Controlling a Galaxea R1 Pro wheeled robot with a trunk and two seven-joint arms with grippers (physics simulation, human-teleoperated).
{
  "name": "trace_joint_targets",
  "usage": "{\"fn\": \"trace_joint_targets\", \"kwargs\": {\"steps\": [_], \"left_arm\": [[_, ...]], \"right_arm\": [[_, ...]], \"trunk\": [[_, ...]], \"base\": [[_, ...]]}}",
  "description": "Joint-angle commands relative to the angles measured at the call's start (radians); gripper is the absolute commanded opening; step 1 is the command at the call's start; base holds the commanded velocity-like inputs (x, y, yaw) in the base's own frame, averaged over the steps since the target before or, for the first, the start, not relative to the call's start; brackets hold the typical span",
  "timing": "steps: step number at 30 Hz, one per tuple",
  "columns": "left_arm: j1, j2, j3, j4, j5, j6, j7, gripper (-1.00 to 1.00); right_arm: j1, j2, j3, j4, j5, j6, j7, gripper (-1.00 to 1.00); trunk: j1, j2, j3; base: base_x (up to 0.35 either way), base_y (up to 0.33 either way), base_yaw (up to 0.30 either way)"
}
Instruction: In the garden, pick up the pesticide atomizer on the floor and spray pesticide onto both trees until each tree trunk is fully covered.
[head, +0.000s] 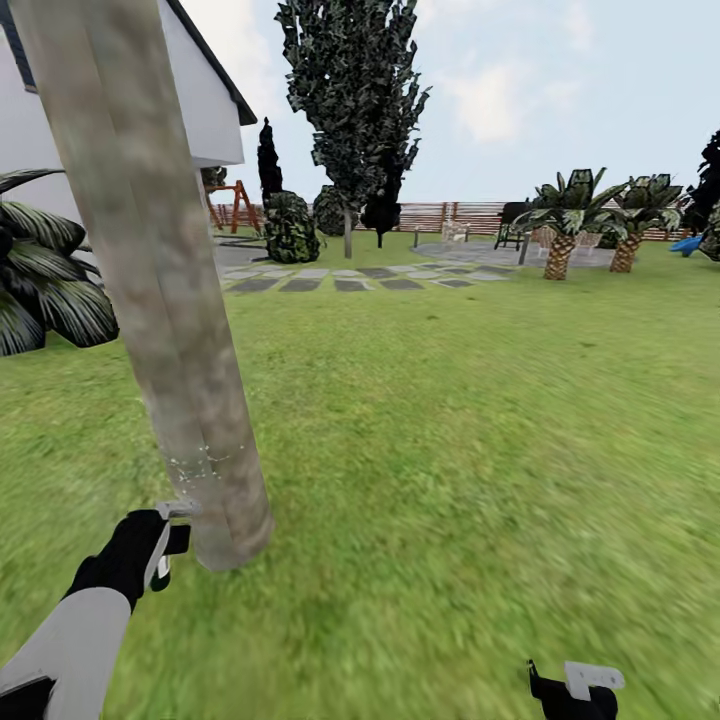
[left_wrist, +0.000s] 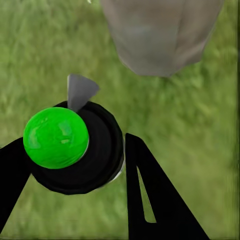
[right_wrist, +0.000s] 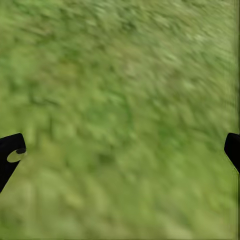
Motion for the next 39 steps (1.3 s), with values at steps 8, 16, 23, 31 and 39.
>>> {"fn": "trace_joint_targets", "kwargs": {"steps": [8,16,23,31,39], "left_arm": [[-0.001,-0.002,0.002,0.066,-0.001,-0.089,0.002,-1.0],[-0.001,-0.007,-0.012,0.054,-0.005,-0.09,0.003,-1.0],[-0.002,-0.001,-0.01,0.054,-0.005,-0.088,0.062,-1.0],[-0.001,-0.01,-0.005,0.055,0.002,-0.086,0.065,-1.0],[-0.001,-0.011,0.003,0.053,0.002,-0.086,0.065,-1.0]], "right_arm": [[-0.001,0.0,-0.004,0.002,0.011,-0.003,-0.006,1.0],[-0.001,0.0,-0.004,0.002,0.011,-0.003,-0.006,1.0],[-0.001,0.0,-0.004,0.002,0.011,-0.003,-0.006,1.0],[-0.001,0.0,-0.004,0.002,0.011,-0.003,-0.006,1.0],[-0.001,0.0,-0.004,0.002,0.011,-0.003,-0.006,1.0]], "trunk": [[0.0,0.0,-0.001],[0.0,0.0,-0.001],[0.0,0.0,-0.001],[0.0,0.0,-0.001],[0.0,0.0,-0.001]], "base": [[-0.001,-0.277,0.262],[0.033,-0.277,0.066],[0.0,-0.277,0.102],[0.072,-0.277,0.243],[0.108,-0.277,0.012]]}}
